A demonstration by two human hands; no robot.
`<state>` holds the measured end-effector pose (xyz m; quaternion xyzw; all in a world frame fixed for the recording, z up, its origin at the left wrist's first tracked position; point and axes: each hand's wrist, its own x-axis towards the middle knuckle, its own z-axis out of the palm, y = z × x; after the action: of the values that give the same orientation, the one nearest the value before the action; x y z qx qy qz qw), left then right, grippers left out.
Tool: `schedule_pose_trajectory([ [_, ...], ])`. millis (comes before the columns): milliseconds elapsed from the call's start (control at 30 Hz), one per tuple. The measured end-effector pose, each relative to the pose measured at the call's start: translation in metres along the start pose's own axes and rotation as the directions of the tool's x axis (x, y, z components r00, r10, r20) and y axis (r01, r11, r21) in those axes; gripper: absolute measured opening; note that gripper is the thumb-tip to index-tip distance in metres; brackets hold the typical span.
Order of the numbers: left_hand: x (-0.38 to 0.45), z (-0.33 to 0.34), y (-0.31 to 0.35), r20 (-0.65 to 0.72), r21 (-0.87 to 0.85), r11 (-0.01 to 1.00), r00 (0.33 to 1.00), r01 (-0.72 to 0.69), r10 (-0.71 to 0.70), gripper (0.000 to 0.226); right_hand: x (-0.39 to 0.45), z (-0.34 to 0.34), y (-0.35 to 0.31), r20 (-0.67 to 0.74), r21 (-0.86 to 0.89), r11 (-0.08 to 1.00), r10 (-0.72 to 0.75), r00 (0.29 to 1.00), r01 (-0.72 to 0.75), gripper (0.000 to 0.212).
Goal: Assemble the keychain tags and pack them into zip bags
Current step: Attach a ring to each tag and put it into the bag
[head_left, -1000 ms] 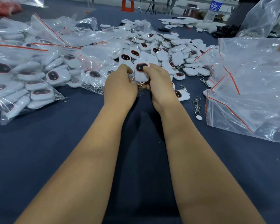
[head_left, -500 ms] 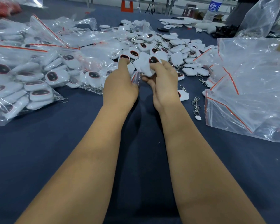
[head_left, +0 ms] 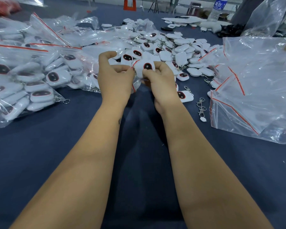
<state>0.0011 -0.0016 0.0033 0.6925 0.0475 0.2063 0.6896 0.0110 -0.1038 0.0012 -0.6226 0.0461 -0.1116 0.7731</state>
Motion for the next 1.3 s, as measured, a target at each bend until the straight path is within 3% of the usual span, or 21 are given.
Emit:
schedule_pose_trajectory([
  [167,-0.002,0.001,0.005,-0.007,-0.074,0.997,1.000,-0.024,0.024,0.039,-0.004,-0.001,0.004,-0.070,-0.243,0.969,-0.062,0.996,0.043,0.025],
  [333,-0.005,0.002,0.006,0.021,-0.066,0.995,0.997,-0.072,0.073,0.035,-0.004,-0.002,0.004,-0.125,-0.266,0.964,-0.059,0.990,0.024,0.027],
  [633,-0.004,0.004,0.006,-0.020,-0.019,0.981,0.981,-0.192,0.192,0.028,-0.004,0.000,0.003,-0.122,-0.370,0.921,-0.176,0.977,0.119,0.028],
  [700,-0.006,0.005,0.005,0.010,0.020,0.973,0.973,-0.231,0.230,0.029,-0.006,0.001,0.001,-0.072,-0.384,0.915,-0.163,0.984,0.124,0.021],
  [833,-0.007,0.007,0.003,0.065,0.075,0.962,0.964,-0.264,0.259,0.031,-0.015,0.006,0.003,0.258,-0.553,0.794,-0.124,0.958,0.252,0.029],
  [933,-0.006,0.006,0.002,0.052,0.076,0.961,0.963,-0.267,0.264,0.031,-0.011,0.008,0.006,0.307,-0.626,0.728,-0.101,0.946,0.281,0.019],
  [1067,-0.005,0.008,0.000,0.085,0.127,0.956,0.964,-0.263,0.253,0.029,-0.009,0.009,0.006,0.260,-0.713,0.640,-0.140,0.955,0.288,0.016],
  [1133,-0.004,0.010,-0.001,0.114,0.158,0.954,0.964,-0.256,0.240,0.024,-0.012,0.007,0.002,0.165,-0.684,0.674,-0.231,0.959,0.280,0.027],
  [1233,-0.005,0.011,-0.005,0.197,0.258,0.931,0.957,-0.259,0.212,0.020,-0.011,-0.001,-0.005,-0.059,-0.656,0.723,-0.333,0.941,0.215,0.026],
  [1300,-0.006,0.013,-0.008,0.294,0.359,0.890,0.939,-0.282,0.179,0.017,-0.007,-0.009,-0.006,-0.154,-0.797,0.597,-0.346,0.926,0.090,0.027],
])
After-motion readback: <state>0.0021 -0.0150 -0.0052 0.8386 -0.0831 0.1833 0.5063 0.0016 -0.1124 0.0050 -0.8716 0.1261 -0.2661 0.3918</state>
